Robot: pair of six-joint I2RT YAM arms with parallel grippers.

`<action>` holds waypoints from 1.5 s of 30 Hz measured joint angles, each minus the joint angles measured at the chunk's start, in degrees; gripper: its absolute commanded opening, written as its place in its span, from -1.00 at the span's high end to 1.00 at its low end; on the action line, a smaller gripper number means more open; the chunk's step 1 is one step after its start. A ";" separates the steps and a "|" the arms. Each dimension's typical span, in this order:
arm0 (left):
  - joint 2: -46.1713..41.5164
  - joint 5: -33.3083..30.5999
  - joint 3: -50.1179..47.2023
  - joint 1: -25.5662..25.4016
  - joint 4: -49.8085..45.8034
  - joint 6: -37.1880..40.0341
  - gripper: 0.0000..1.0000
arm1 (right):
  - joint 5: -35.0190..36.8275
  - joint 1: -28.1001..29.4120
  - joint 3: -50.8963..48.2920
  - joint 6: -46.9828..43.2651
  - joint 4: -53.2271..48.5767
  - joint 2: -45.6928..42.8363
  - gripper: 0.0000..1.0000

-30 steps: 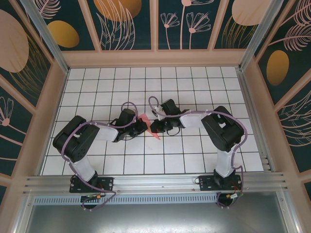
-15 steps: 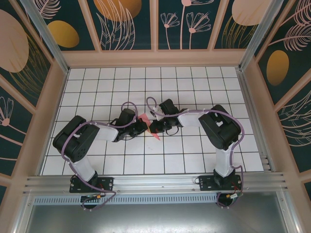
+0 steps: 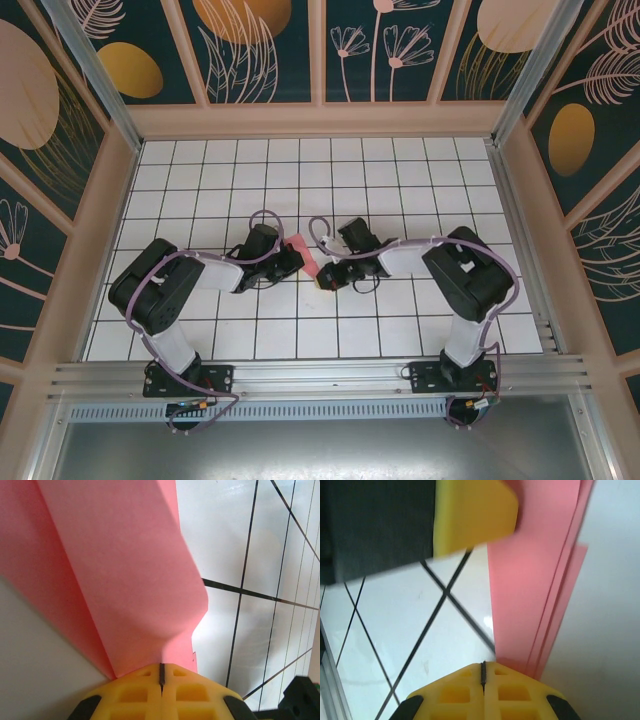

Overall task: Fold a paper plane with a square sheet of paper (pick it up from the middle)
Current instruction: Fold the wing for the fifth time at the center of the table.

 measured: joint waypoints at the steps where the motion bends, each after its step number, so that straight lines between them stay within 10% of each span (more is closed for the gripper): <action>1: 0.00 0.00 -0.07 0.00 0.15 -0.02 1.00 | -0.15 0.00 -1.18 0.11 0.50 -0.74 1.00; 15: 0.00 0.22 -0.52 0.02 1.27 0.13 1.00 | 2.01 0.00 -3.37 7.21 -2.38 -8.83 1.00; 26: -0.15 0.63 -0.92 0.07 2.01 1.33 1.00 | 2.56 0.00 2.29 11.67 3.98 0.90 1.00; 45: -6.95 -4.66 -0.94 0.57 1.66 16.76 0.56 | 3.28 -0.17 3.67 10.10 1.62 3.02 1.00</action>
